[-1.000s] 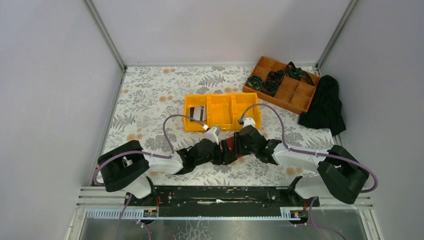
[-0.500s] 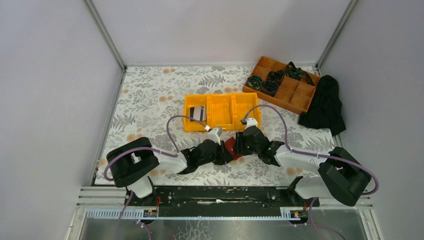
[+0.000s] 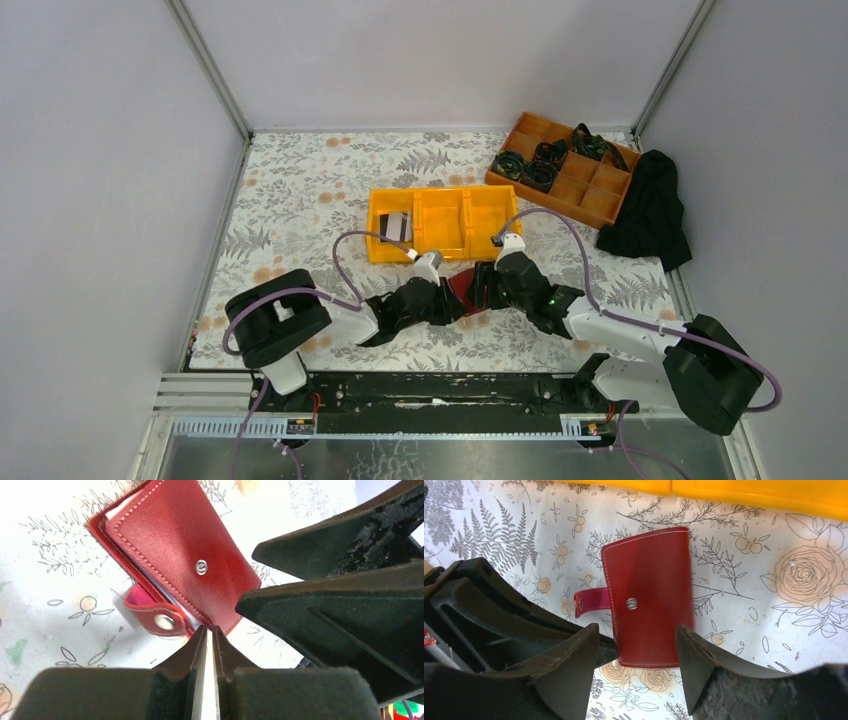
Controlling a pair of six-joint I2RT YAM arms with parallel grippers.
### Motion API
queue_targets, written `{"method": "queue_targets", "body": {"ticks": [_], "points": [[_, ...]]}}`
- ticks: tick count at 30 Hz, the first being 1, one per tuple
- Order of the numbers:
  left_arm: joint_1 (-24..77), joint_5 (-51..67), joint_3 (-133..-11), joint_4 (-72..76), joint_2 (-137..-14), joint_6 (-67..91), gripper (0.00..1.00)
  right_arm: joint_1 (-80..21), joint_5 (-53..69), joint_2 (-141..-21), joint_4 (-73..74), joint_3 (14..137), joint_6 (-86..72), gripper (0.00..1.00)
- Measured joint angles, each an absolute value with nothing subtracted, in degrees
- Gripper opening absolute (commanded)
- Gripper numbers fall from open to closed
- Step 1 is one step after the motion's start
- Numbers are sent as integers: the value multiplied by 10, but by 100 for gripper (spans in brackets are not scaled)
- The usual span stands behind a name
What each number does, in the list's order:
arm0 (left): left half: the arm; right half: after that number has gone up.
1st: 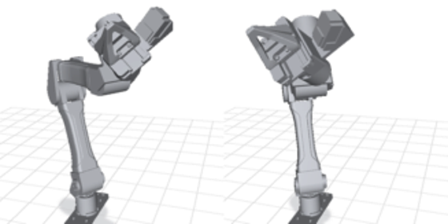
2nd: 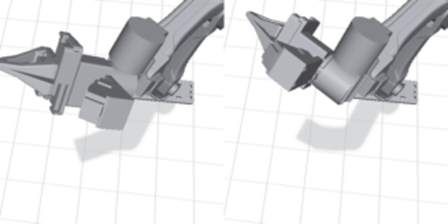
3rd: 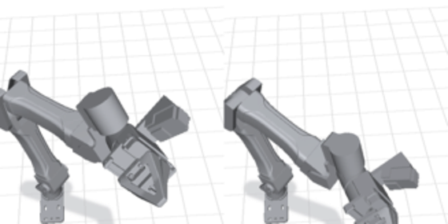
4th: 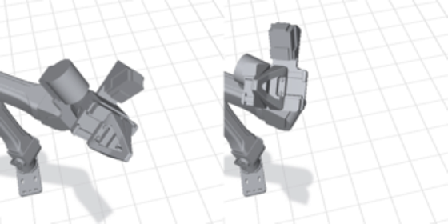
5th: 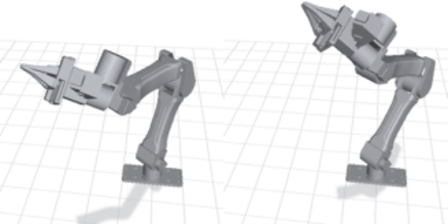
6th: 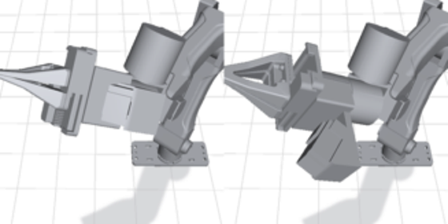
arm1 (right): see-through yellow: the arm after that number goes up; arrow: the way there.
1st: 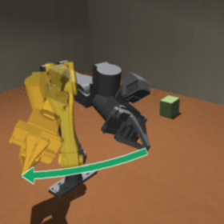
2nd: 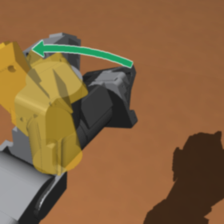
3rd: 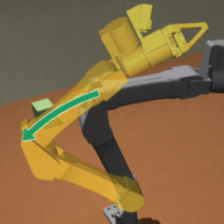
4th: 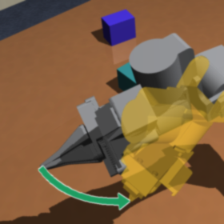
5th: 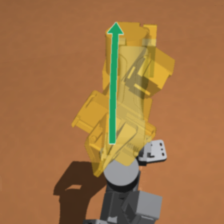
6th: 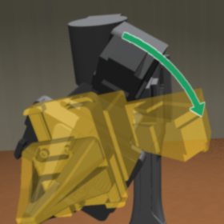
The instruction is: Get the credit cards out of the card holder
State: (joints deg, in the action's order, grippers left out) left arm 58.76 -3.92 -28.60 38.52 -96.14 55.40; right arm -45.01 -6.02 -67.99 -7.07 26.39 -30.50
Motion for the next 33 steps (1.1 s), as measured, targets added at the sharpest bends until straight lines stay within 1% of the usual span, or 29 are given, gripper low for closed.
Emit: {"method": "queue_targets", "body": {"ticks": [2, 5, 11, 17, 20, 23, 28, 33], "points": [[584, -42, -286, 396, -964, 554, 16, -444, -60, -670, -64, 264, -305, 67], [583, -45, -286, 408, -965, 556, 17, -430, -58, -686, -54, 273, -302, 66], [576, -45, -286, 427, -966, 558, 26, -425, -37, -748, -64, 288, -298, 61], [564, -34, -283, 448, -986, 565, 30, -422, -21, -757, -84, 288, -298, 59], [561, -32, -269, 470, -986, 574, 44, -421, -17, -757, -85, 288, -298, 58], [561, -34, -239, 495, -970, 590, 51, -421, -3, -757, -86, 288, -299, 58], [559, -34, -190, 513, -945, 612, 52, -421, 23, -744, -91, 275, -313, 58], [558, -39, -158, 515, -913, 625, 52, -421, 43, -696, -98, 234, -329, 58]]}}
